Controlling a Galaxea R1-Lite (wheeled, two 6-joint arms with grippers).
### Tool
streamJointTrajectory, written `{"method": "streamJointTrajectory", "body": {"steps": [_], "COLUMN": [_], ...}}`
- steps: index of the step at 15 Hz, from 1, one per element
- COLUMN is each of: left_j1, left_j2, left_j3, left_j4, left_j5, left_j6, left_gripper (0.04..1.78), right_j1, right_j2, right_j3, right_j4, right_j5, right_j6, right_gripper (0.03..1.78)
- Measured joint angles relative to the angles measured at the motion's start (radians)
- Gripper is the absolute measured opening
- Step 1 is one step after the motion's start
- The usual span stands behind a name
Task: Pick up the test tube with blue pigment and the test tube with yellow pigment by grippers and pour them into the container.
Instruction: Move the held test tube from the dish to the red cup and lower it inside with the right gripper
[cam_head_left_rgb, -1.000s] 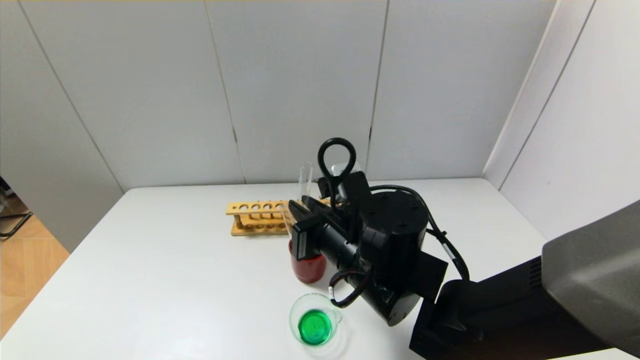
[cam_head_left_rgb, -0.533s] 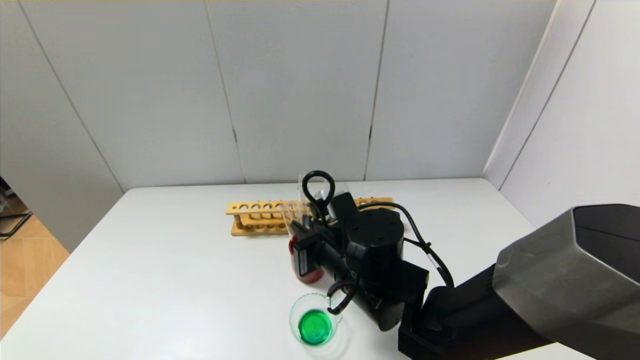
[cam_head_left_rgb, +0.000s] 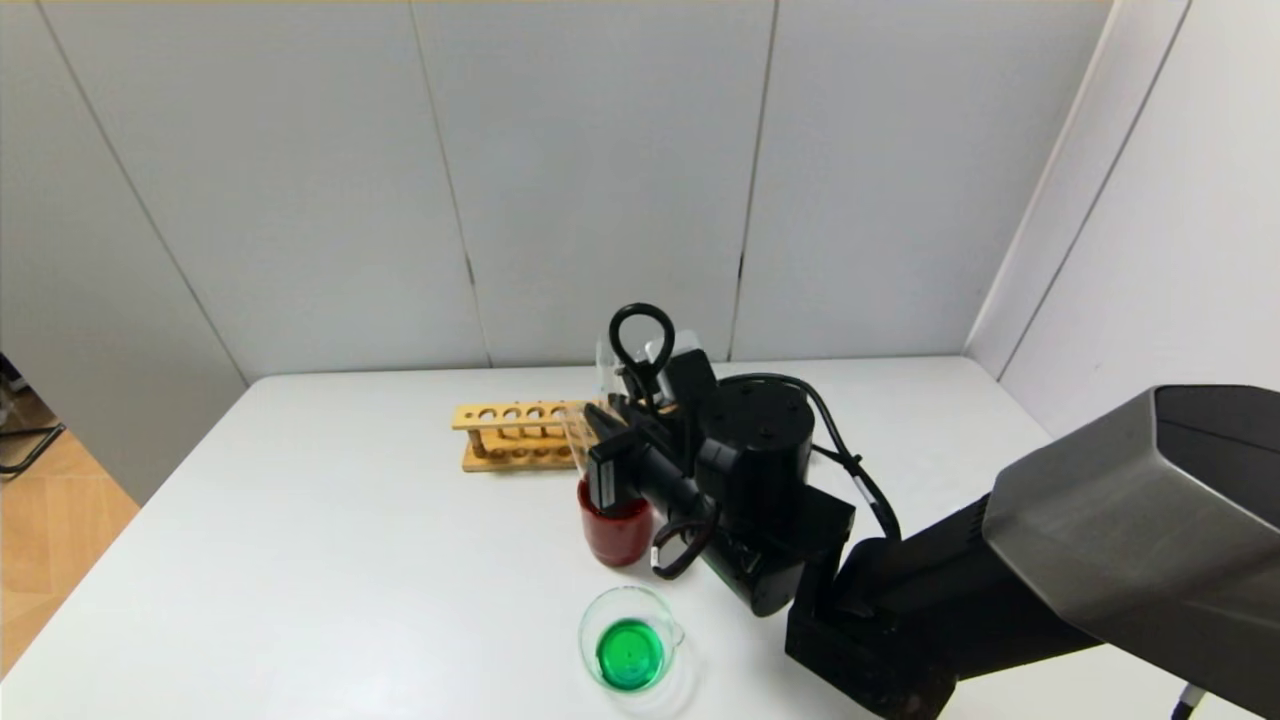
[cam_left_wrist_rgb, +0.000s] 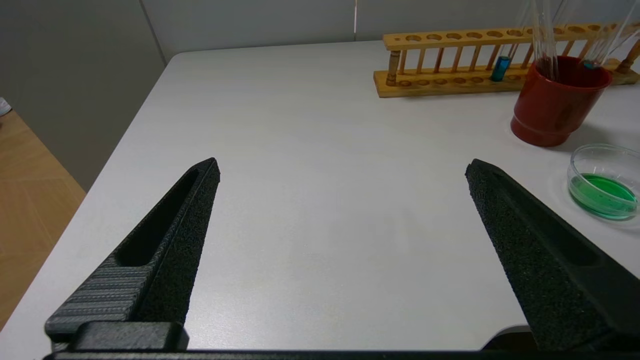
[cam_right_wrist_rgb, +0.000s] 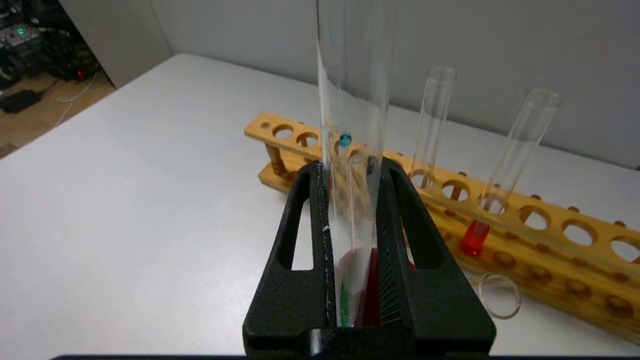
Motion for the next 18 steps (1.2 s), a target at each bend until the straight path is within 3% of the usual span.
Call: {"method": "streamJointTrajectory", "body": {"steps": [5,8,18], "left_j1": [0.0,0.0,0.0], "left_j2": [0.0,0.0,0.0], "left_j3": [0.0,0.0,0.0], "left_j4": [0.0,0.0,0.0], "left_j5": [0.0,0.0,0.0], "left_j6": [0.001,0.0,0.0], "left_gripper": [1.74,1.74,1.74], "right_j1": [-0.002,-0.002,-0.037], "right_j2": [0.014,0.031,0.083], "right_j3": [-0.002,-0.006,-0.034], "right_j4": [0.001,0.001,-0.001], "right_j5": [0.002,0.037,0.086], "right_j6": [0.001,-0.005,-0.044], "right_gripper": [0.33,0.33,0.33]}}
